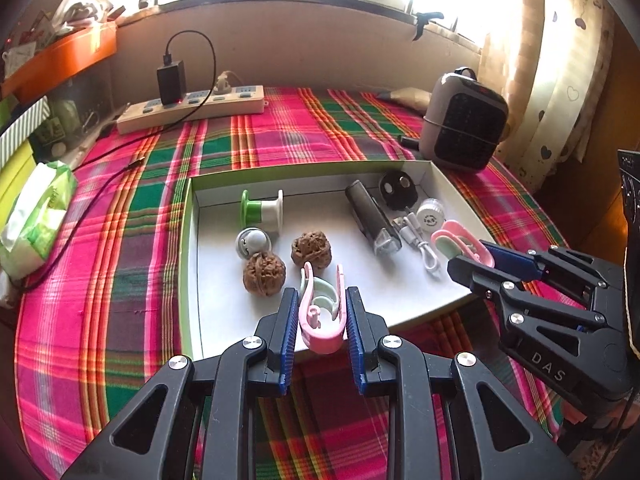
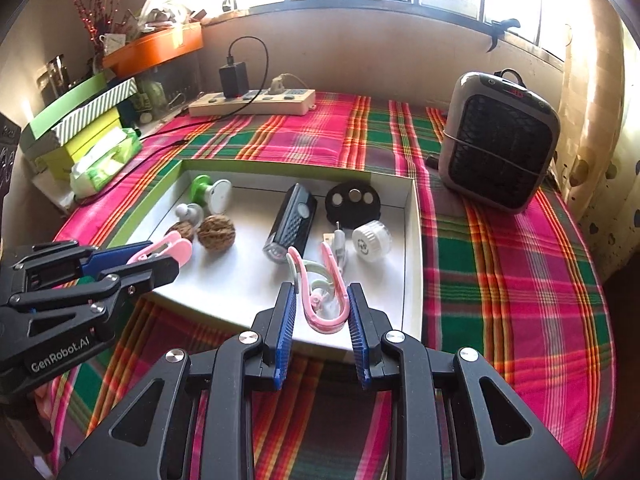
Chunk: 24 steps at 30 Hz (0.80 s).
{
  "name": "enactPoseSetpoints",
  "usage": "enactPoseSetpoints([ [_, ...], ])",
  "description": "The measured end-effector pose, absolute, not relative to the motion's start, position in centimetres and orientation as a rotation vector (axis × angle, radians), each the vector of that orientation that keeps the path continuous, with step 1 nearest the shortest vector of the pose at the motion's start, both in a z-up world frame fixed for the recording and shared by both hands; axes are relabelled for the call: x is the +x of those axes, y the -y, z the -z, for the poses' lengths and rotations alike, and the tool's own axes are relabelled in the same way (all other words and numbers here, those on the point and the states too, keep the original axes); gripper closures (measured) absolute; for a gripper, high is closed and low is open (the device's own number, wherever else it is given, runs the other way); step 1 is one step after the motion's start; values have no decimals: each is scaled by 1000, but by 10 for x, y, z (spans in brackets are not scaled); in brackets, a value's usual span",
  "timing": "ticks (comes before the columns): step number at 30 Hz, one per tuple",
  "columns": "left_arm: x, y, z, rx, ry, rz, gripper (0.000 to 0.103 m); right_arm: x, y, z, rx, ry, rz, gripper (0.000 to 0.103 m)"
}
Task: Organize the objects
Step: 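Carry the pink clip with the right tool while the left tool carries its pink clip into the box, then lower and release the pink clip with the right tool while the left tool releases its clip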
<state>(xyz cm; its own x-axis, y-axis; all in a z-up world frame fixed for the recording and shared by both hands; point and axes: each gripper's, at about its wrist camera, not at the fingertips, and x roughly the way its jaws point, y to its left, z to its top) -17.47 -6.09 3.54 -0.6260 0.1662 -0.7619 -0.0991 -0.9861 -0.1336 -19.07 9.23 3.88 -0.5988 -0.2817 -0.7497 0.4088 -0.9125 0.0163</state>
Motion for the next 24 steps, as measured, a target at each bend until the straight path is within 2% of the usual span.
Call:
enactPoseSetpoints([
  [24, -197, 62, -15, -1340, 117, -2687, 81, -219, -82, -18, 1212, -247, 2454, 77],
])
